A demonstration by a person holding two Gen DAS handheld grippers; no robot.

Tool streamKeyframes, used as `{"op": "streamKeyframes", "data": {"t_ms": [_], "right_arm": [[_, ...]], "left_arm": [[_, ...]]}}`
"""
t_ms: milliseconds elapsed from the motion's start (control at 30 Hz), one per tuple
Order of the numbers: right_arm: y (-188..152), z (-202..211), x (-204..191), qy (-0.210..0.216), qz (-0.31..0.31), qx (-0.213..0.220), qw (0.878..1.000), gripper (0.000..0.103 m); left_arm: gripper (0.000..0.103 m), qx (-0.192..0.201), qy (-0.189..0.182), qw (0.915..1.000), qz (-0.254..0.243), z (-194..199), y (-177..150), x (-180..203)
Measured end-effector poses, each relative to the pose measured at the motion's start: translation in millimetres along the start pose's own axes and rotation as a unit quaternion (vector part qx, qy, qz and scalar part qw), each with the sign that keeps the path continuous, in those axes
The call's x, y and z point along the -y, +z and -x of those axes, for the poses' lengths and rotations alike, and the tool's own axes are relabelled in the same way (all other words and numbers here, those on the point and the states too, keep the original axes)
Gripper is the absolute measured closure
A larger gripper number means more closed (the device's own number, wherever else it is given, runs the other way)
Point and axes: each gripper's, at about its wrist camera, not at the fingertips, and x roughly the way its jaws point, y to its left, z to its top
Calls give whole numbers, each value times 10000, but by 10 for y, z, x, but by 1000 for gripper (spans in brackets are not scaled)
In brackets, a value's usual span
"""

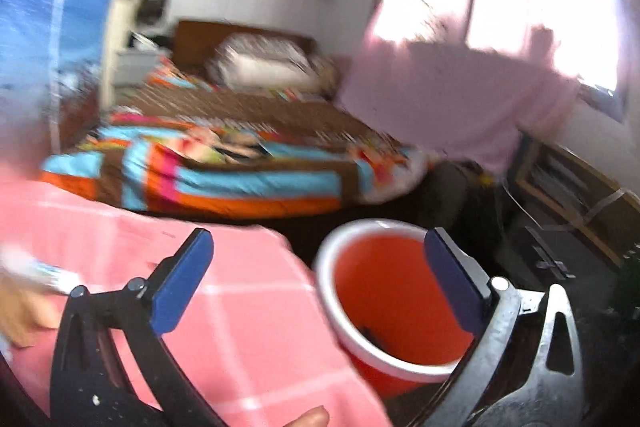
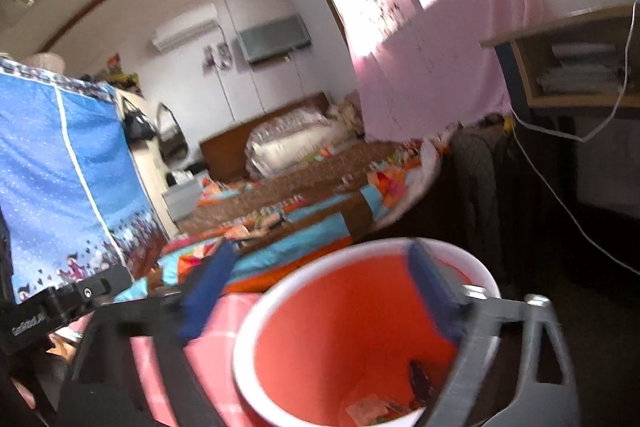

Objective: Collect trash
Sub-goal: 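Move both open tools back over the trash on the bedspread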

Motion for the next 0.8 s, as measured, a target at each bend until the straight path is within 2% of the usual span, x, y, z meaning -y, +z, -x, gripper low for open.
{"op": "streamKeyframes", "data": {"t_ms": [100,200,500,800], "right_arm": [[22,56,-116,161,97,189,9996,8],[31,85,-258,242,206,304,9990,0],[-13,203,-756,735,736,738,9918,0],[-195,348,-1287,1276,1312,1103,9769,0]], "left_arm": [[0,180,379,9991,-92,195,-20,-157],[0,422,641,9969,-154,423,-50,-310],[0,1099,1254,9857,-231,1014,-35,-641],[0,1390,1782,9740,-162,1458,-135,-1041]]}}
